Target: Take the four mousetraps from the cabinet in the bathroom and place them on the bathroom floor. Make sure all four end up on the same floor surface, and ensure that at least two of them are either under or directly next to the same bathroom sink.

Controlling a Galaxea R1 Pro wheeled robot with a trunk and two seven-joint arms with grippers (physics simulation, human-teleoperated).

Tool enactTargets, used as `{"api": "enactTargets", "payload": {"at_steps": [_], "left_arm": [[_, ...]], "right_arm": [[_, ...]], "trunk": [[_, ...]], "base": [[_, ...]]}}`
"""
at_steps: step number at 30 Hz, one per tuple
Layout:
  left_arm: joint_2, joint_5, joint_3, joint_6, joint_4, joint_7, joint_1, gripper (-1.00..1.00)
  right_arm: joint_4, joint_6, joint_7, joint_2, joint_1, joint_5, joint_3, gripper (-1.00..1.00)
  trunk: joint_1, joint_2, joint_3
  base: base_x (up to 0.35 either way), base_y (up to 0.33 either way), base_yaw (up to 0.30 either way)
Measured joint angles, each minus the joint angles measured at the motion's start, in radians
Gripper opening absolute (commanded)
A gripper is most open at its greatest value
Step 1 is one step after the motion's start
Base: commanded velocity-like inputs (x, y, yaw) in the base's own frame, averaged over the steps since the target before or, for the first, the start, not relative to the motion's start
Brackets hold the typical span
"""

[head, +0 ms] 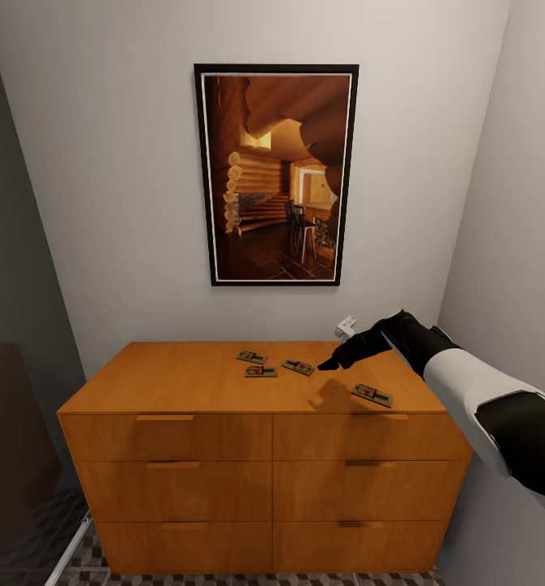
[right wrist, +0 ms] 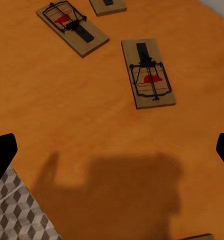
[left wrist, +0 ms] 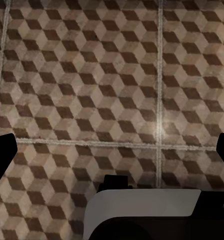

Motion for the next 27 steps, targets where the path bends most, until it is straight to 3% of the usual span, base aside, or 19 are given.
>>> {"api": "enactTargets", "payload": {"at_steps": [6,21,27], "left_arm": [[0.000,0.000,0.000,0.000,0.000,0.000,0.000,1.00],[0.000,0.000,0.000,0.000,0.005,0.000,-0.001,1.00],[0.000,-0.001,0.000,0.000,0.008,0.000,-0.001,1.00]], "right_arm": [[-0.002,-0.001,0.027,-0.007,0.000,0.001,0.000,1.00],[-0.006,-0.044,0.201,-0.030,0.000,0.001,-0.001,1.00],[-0.006,-0.046,0.224,-0.030,0.000,0.002,-0.001,1.00]], "trunk": [[0.000,0.000,0.000],[0.000,0.000,0.000],[0.000,0.000,0.000]], "base": [[0.000,0.000,0.000],[0.000,0.000,0.000],[0.000,0.000,0.000]]}}
